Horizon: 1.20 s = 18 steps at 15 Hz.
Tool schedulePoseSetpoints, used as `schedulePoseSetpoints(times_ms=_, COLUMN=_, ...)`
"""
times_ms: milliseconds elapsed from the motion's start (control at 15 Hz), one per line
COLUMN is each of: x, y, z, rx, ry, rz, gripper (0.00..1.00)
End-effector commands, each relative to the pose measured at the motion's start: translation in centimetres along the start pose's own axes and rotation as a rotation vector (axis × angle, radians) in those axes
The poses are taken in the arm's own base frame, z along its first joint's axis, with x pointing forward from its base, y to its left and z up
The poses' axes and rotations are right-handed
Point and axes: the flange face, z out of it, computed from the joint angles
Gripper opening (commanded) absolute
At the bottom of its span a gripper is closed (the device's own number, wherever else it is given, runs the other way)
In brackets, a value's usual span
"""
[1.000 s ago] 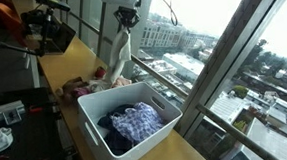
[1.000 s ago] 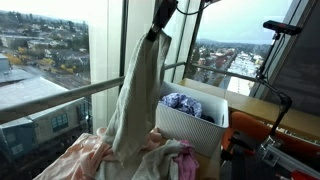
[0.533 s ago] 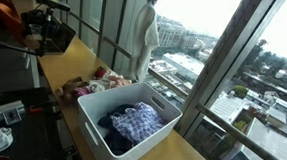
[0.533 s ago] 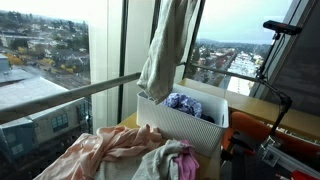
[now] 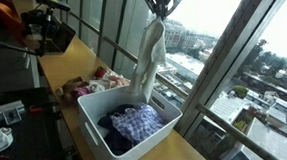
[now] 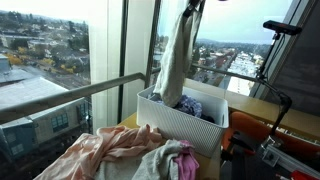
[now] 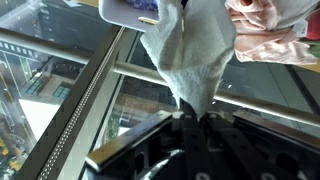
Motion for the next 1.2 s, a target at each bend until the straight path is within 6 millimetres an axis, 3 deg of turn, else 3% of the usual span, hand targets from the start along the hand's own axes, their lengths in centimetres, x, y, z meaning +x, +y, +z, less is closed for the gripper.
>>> schedulePoseSetpoints(times_ms=0, x=-1.8, y=0.5, z=4.5, rx=0.040, ry=-0.044, rz=0.006, gripper=0.01)
schedulePoseSetpoints(times_ms=400, x=-4.7, y=-1.3, z=14.4, rx=0.129, ry=-0.157, rz=0.014, gripper=0.01)
schedulePoseSetpoints(times_ms=600, x=-5.7, y=-2.1, z=17.6, rx=0.160, ry=-0.195, rz=0.017, gripper=0.01)
schedulePoseSetpoints(times_ms=667, x=-5.8, y=-2.2, z=18.4, rx=0.167, ry=-0.204, rz=0.019, gripper=0.29)
schedulePoseSetpoints(times_ms=733, x=-5.9, y=-2.4, z=18.8, rx=0.175, ry=-0.212, rz=0.022, gripper=0.32)
schedulePoseSetpoints(times_ms=867, x=-6.0, y=-2.7, z=19.3, rx=0.184, ry=-0.220, rz=0.024, gripper=0.45)
schedulePoseSetpoints(times_ms=1133, x=-5.2, y=-4.7, z=18.1, rx=0.192, ry=-0.202, rz=0.000, gripper=0.73)
